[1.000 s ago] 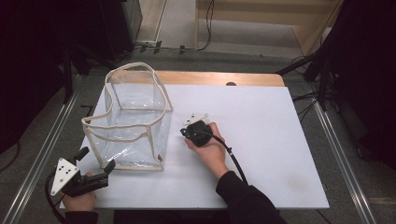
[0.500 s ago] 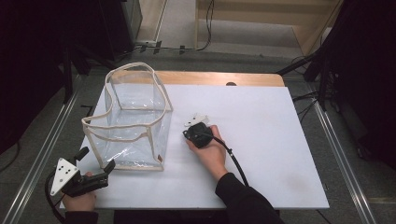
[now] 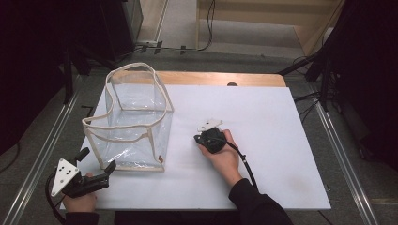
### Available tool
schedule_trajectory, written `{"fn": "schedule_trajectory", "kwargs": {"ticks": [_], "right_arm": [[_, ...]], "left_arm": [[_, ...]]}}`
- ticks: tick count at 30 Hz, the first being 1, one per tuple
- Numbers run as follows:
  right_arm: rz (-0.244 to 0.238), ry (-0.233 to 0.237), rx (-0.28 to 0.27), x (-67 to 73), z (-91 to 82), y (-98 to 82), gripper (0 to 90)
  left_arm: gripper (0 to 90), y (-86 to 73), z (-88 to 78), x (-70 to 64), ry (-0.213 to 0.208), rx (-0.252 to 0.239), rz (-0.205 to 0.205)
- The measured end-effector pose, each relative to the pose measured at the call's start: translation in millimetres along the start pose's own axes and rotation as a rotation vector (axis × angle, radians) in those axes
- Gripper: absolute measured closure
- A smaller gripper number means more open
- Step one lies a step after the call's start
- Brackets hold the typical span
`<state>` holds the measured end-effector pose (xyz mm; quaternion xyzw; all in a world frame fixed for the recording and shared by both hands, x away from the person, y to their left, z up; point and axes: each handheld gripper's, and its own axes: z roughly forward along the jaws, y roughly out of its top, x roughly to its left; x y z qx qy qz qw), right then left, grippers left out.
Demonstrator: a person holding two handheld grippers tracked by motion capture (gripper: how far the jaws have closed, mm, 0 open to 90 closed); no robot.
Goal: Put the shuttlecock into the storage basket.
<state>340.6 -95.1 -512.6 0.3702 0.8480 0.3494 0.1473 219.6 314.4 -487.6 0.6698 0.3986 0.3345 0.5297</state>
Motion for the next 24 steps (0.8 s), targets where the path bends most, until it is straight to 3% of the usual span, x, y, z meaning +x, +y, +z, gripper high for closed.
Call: {"fn": "schedule_trajectory", "kwargs": {"ticks": [5, 7, 10, 13, 15, 19, 22, 24], "right_arm": [[0.011, -0.002, 0.007, -3.6, -9.3, -9.2, 87.2], [0.002, 0.032, 0.001, -4.7, -13.8, -10.9, 85.3], [-0.066, 0.06, -0.019, -3.1, -23.5, -7.2, 78.6], [-0.127, 0.032, -0.023, -5.3, -30.7, 1.6, 73.1], [-0.151, 0.054, -0.02, -8.6, -31.5, 9.1, 66.2], [-0.206, 0.039, -0.003, -10.5, -25.8, 20.5, 61.8], [-0.185, 0.041, -0.001, -10.8, -22.6, 21.6, 69.4], [-0.186, 0.037, 0.003, -6.5, -21.5, 18.4, 80.0]], "left_arm": [[0.0, 0.0, 0.2, -0.3, 0.0, 0.0, 0.0], [0.0, 0.0, 0.1, -0.2, 0.0, 0.0, 0.0], [0.0, 0.0, 0.4, -0.3, 0.0, 0.0, 0.0], [0.0, 0.0, 0.6, -0.5, 0.001, 0.002, 0.002], [0.0, 0.0, 0.4, -0.4, 0.001, 0.002, 0.002], [0.0, 0.1, 0.4, -0.3, 0.001, 0.002, 0.002], [0.0, -0.1, 0.0, 0.0, 0.0, 0.0, 0.0], [0.0, -0.1, 0.1, 0.3, 0.0, -0.003, -0.002]]}}
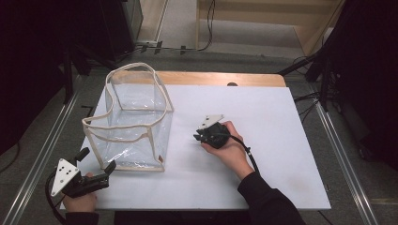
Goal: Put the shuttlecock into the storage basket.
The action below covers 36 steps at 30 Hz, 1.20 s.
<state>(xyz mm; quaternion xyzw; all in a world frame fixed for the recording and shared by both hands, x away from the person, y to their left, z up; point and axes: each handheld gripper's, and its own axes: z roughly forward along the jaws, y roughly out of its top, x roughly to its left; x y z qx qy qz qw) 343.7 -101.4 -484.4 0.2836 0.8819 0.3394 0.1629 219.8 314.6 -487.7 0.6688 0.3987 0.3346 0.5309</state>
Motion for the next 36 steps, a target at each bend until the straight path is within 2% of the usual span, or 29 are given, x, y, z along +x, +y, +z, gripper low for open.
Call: {"fn": "schedule_trajectory", "kwargs": {"ticks": [1, 3, 5, 6, 8, 11, 14, 16, 17, 21, 24, 25, 29, 36], "right_arm": [[0.0, -0.008, -0.003, 1.8, 1.2, -0.9, 84.8], [0.041, -0.046, -0.024, 2.8, 2.3, 0.3, 87.3], [0.126, -0.095, -0.03, 0.9, 5.1, 5.9, 87.4], [0.163, -0.102, -0.035, -1.6, 6.4, 8.3, 87.4], [0.205, -0.121, -0.019, -7.0, 10.1, 11.3, 87.4], [0.223, -0.116, -0.023, -12.2, 10.6, 8.1, 87.4], [0.219, -0.118, -0.068, -6.5, -5.7, 1.1, 87.4], [0.197, -0.137, -0.084, -0.9, -18.3, -7.7, 87.4], [0.201, -0.141, -0.084, 0.4, -22.2, -12.2, 87.4], [0.274, -0.141, -0.052, -5.2, -31.2, -40.9, 87.4], [0.341, -0.131, -0.008, -14.2, -27.0, -57.8, 87.4], [0.349, -0.129, 0.008, -16.4, -24.7, -60.0, 87.4], [0.358, -0.142, 0.031, -25.1, -14.1, -59.4, 87.4], [0.343, -0.156, 0.031, -31.7, 4.0, -37.9, 87.4]], "left_arm": [[0.0, 0.1, 0.4, -0.1, 0.0, 0.003, 0.001], [0.0, 0.3, 0.9, -0.5, 0.0, 0.007, 0.004], [0.0, 0.3, 0.9, -0.8, -0.002, 0.007, 0.005], [0.0, 0.2, 0.7, -0.8, -0.003, 0.006, 0.003], [0.0, 0.2, -0.1, -0.1, -0.002, 0.003, -0.001], [0.0, 0.0, -0.5, 0.3, -0.003, 0.001, -0.001], [0.0, -0.1, -0.7, 0.6, -0.003, 0.0, -0.001], [0.0, -0.1, -0.8, 0.9, -0.006, -0.003, -0.002], [0.0, -0.1, -0.6, 1.0, -0.006, -0.002, -0.002], [0.0, 0.2, 0.0, -0.1, -0.004, 0.002, 0.001], [0.0, 0.2, -0.5, 0.1, -0.002, 0.002, -0.001], [0.0, 0.2, -0.5, 0.2, -0.001, 0.002, -0.001], [0.0, 0.1, 0.0, -0.5, 0.003, 0.003, 0.0], [0.0, 0.0, -0.3, 0.4, -0.001, 0.001, 0.0]]}}
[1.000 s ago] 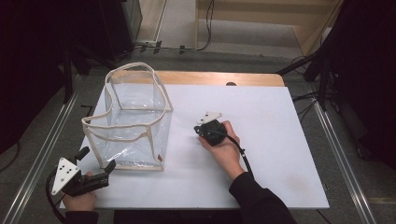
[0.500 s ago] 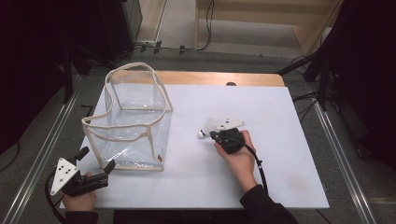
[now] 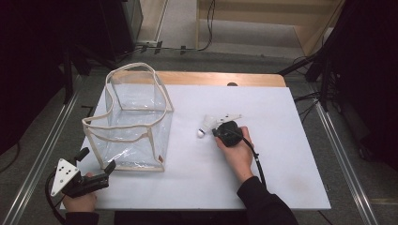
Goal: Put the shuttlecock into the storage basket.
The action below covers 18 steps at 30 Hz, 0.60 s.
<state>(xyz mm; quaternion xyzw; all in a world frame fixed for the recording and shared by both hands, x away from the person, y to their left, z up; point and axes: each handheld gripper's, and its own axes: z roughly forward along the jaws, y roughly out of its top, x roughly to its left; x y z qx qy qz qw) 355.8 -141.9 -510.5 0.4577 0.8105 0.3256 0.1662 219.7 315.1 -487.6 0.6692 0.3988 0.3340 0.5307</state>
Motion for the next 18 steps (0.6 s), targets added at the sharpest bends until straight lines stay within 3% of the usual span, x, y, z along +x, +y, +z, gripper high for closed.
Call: {"fn": "schedule_trajectory", "kwargs": {"ticks": [14, 18], "right_arm": [[-0.074, 0.058, -0.03, 22.7, 20.0, 35.3, 86.4], [-0.04, 0.109, -0.038, 27.3, 13.6, 36.5, 64.3]], "left_arm": [[0.0, -0.1, -0.7, 0.6, -0.005, -0.007, -0.006], [0.0, 0.0, -0.3, 0.5, -0.004, -0.004, -0.004]]}}
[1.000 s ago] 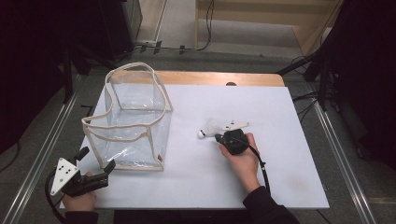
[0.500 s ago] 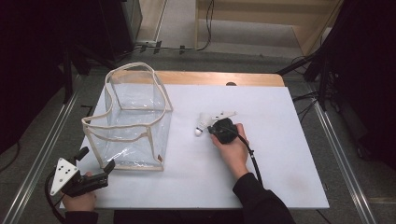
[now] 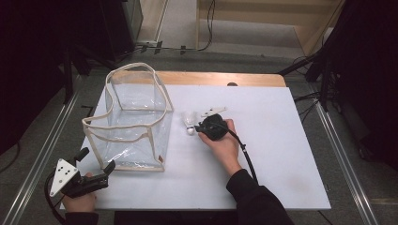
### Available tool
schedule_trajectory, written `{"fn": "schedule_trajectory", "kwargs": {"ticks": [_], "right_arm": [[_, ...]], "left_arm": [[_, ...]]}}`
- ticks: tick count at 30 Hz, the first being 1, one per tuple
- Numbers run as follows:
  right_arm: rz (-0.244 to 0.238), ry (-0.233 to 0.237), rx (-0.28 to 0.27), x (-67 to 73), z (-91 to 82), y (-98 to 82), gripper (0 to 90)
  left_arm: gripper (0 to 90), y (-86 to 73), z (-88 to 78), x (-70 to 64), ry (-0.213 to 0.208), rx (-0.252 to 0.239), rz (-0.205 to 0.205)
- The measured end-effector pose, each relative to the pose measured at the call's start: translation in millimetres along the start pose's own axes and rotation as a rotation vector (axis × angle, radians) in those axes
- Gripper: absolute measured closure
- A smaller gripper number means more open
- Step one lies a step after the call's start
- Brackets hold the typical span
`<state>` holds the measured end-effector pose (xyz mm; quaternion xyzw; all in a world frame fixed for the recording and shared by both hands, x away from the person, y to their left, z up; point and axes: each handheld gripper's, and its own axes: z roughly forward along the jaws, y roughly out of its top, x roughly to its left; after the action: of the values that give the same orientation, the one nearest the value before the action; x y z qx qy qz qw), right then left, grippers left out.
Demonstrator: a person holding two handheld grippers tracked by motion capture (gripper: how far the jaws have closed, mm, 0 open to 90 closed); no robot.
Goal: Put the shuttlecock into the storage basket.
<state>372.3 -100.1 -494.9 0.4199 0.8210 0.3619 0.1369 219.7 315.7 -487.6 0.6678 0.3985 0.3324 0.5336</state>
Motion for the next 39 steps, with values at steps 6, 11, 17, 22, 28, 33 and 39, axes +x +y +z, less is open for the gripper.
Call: {"fn": "schedule_trajectory", "kwargs": {"ticks": [6, 11, 17, 22, 28, 33, 39], "right_arm": [[0.026, 0.046, 0.006, 12.7, 1.1, 3.3, 33.2], [0.022, 0.053, 0.018, 27.0, 9.4, 4.1, 41.9], [0.026, 0.016, 0.038, 34.8, 22.6, 5.3, 48.0], [0.025, -0.026, 0.038, 38.7, 28.3, 6.6, 56.1], [0.011, -0.035, 0.034, 39.1, 26.9, 7.0, 62.6], [0.005, -0.033, 0.01, 36.1, 20.0, 8.6, 62.7], [0.012, -0.031, -0.015, 33.0, 9.0, 10.3, 62.8]], "left_arm": [[0.0, 0.1, -0.1, -0.2, 0.0, 0.004, 0.003], [0.0, 0.1, 0.1, -0.5, 0.0, 0.004, 0.004], [0.0, 0.0, -0.1, 0.1, -0.002, -0.001, 0.0], [0.0, 0.0, -0.3, 0.2, -0.001, -0.002, -0.003], [0.0, 0.0, -0.1, 0.1, -0.001, -0.002, -0.002], [0.0, 0.0, 0.0, 0.1, -0.001, -0.002, -0.003], [0.0, 0.0, -0.2, 0.2, -0.001, -0.002, -0.002]]}}
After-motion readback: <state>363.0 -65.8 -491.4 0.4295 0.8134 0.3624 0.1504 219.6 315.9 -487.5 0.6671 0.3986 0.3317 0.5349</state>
